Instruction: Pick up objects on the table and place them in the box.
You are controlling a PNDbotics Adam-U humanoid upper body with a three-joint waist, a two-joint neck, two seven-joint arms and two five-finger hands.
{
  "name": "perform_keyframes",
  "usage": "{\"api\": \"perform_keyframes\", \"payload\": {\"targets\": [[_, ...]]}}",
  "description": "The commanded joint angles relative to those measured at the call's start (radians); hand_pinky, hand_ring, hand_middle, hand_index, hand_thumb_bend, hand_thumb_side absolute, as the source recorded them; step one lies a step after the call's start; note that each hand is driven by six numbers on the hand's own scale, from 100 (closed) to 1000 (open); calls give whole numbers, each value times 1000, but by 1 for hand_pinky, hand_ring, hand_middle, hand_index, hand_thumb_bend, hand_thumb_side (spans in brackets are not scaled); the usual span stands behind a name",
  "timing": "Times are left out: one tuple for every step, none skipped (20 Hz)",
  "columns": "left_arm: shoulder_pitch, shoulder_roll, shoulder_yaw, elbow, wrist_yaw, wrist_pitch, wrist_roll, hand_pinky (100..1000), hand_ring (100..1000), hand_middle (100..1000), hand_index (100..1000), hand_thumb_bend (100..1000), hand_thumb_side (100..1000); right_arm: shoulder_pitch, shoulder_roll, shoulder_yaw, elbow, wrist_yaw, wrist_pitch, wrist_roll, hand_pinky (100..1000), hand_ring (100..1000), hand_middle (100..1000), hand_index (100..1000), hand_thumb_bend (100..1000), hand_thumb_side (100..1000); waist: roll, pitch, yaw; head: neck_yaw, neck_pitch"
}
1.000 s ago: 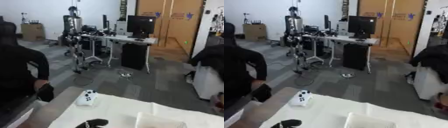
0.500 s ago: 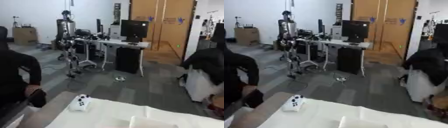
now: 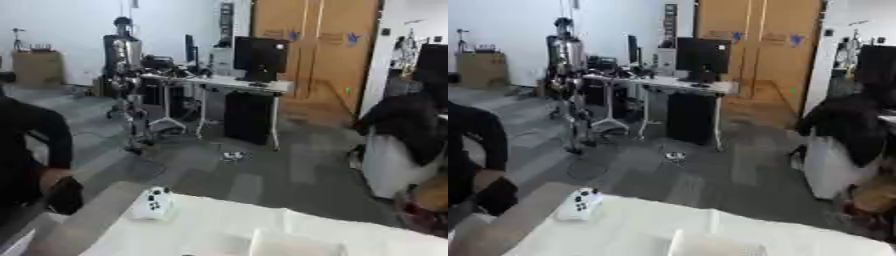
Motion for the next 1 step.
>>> {"api": "perform_keyframes", "payload": {"targets": [[-3, 23, 10, -18, -2, -3, 9, 389, 777, 863, 741, 944, 716, -24, -8, -27, -18, -7, -31, -9, 100, 133, 157, 465, 152, 1000, 10, -18, -1, 10, 7]]}}
